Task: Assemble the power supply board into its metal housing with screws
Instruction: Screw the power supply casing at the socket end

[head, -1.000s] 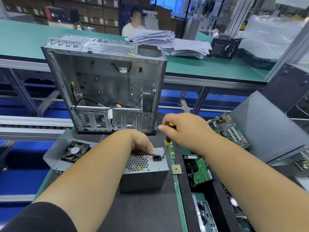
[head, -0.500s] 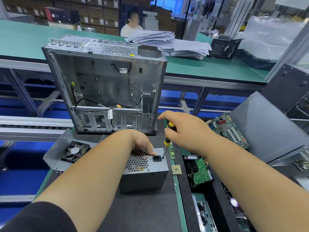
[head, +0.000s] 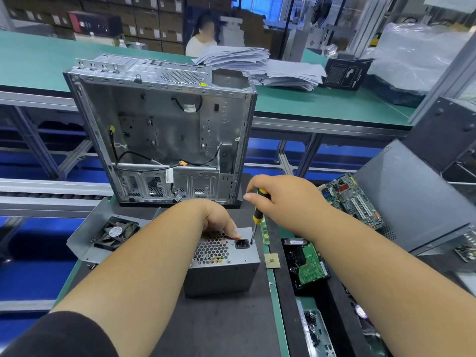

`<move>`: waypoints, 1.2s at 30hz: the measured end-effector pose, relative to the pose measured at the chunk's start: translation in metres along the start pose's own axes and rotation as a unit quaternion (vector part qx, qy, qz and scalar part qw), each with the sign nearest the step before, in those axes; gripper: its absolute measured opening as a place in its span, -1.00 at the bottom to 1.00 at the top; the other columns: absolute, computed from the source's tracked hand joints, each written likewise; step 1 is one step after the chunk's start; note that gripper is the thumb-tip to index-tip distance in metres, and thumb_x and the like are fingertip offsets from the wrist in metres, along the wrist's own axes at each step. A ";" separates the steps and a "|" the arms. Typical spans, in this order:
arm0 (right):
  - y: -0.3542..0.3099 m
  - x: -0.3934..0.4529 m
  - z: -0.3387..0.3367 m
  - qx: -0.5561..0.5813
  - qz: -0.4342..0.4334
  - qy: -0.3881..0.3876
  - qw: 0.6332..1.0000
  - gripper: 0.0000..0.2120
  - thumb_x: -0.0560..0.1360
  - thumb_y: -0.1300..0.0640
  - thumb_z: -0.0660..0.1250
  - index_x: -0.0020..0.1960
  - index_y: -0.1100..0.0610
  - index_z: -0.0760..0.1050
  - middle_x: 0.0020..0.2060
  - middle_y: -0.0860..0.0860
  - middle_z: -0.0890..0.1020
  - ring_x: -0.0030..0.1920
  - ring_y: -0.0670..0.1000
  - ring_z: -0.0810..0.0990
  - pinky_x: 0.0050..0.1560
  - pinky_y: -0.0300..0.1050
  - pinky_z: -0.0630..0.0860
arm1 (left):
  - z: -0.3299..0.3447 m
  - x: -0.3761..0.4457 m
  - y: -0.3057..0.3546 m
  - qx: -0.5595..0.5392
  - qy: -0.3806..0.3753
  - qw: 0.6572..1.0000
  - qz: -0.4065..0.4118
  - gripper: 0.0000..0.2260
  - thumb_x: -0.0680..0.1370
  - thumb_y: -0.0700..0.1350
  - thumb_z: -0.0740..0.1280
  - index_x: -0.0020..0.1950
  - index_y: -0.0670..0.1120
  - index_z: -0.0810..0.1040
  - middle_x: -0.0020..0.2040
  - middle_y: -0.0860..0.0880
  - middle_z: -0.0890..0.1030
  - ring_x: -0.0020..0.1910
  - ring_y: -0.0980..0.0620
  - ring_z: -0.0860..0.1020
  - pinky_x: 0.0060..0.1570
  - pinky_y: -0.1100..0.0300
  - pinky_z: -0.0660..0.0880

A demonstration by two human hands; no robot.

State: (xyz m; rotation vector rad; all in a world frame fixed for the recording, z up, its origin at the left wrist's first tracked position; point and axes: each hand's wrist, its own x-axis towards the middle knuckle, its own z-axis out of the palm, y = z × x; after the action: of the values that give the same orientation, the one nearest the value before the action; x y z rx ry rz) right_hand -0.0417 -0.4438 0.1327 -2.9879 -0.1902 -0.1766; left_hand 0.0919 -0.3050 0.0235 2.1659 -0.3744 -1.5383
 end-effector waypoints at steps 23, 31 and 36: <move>-0.019 -0.002 0.004 0.008 0.028 -0.021 0.999 -0.78 0.64 -0.02 0.20 -0.11 0.04 0.25 -0.28 0.00 0.52 -0.29 0.03 0.43 -0.38 -0.08 0.24 | 0.001 0.001 0.002 0.001 -0.001 1.000 -0.018 -0.58 0.60 -0.05 0.32 0.45 -0.09 0.43 0.51 -0.22 0.32 0.46 -0.25 0.30 0.44 -0.19 0.26; -0.013 -0.005 0.009 0.020 0.056 0.002 0.998 -0.82 0.65 -0.01 0.18 -0.04 0.08 0.29 -0.27 0.02 0.53 -0.28 0.06 0.47 -0.36 -0.05 0.29 | 0.006 -0.008 0.004 0.028 0.019 0.999 -0.018 -0.55 0.61 -0.01 0.31 0.49 -0.06 0.39 0.55 -0.15 0.25 0.52 -0.18 0.21 0.46 -0.15 0.20; 0.002 -0.013 0.003 0.005 0.078 0.030 0.997 -0.83 0.64 -0.06 0.14 -0.01 0.03 0.35 -0.29 -0.05 0.52 -0.28 0.03 0.46 -0.34 -0.07 0.28 | 0.018 -0.013 0.000 0.102 0.132 0.985 0.050 -0.72 0.59 0.02 0.33 0.25 -0.06 0.58 0.32 -0.09 0.55 0.23 -0.08 0.51 0.31 -0.03 0.40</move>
State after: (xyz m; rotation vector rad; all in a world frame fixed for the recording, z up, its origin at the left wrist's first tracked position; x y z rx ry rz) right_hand -0.0535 -0.4468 0.1278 -2.9652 0.0482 -0.2457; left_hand 0.0702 -0.3022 0.0292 2.4285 -0.5629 -1.1831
